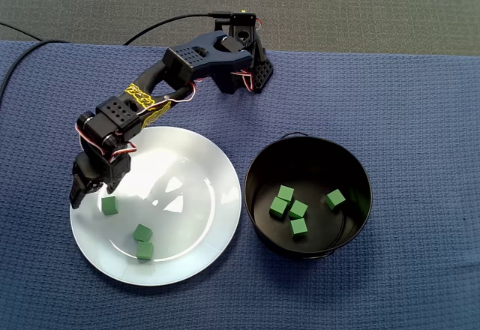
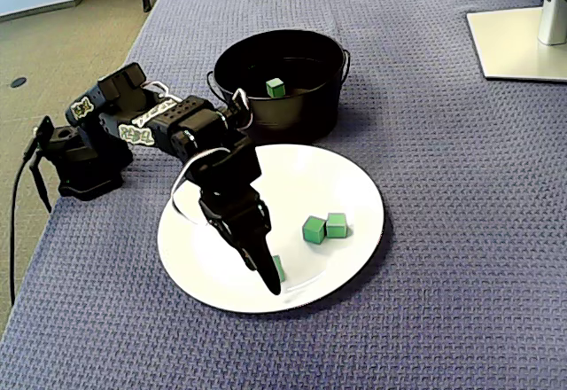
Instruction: Pick up the items on the white plate and put them in the black container.
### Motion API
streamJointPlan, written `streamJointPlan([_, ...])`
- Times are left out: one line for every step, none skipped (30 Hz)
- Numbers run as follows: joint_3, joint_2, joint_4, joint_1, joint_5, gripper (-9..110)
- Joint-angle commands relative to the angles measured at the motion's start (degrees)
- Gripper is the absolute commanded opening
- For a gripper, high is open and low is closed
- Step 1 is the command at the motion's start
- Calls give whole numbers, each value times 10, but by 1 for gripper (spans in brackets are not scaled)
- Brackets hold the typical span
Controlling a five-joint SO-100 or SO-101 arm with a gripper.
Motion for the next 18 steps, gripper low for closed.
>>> streamJointPlan([-67, -1, 54, -18, 35, 29])
streamJointPlan([-76, -6, 63, -20, 40, 29])
streamJointPlan([-81, -11, 69, -24, 42, 29])
streamJointPlan([-84, -16, 74, -25, 46, 29])
streamJointPlan([-89, -22, 78, -28, 49, 29])
streamJointPlan([-91, -28, 80, -30, 52, 29])
streamJointPlan([-94, -35, 80, -32, 54, 29])
streamJointPlan([-97, -41, 76, -33, 55, 29])
streamJointPlan([-101, -48, 75, -35, 57, 28])
streamJointPlan([-105, -56, 73, -36, 57, 27])
streamJointPlan([-112, -64, 72, -37, 57, 26])
streamJointPlan([-121, -73, 71, -38, 58, 25])
streamJointPlan([-128, -79, 69, -39, 58, 25])
streamJointPlan([-134, -84, 67, -40, 59, 24])
streamJointPlan([-141, -90, 66, -40, 59, 23])
streamJointPlan([-147, -93, 65, -40, 58, 21])
streamJointPlan([-151, -95, 65, -40, 57, 19])
streamJointPlan([-156, -97, 65, -40, 56, 17])
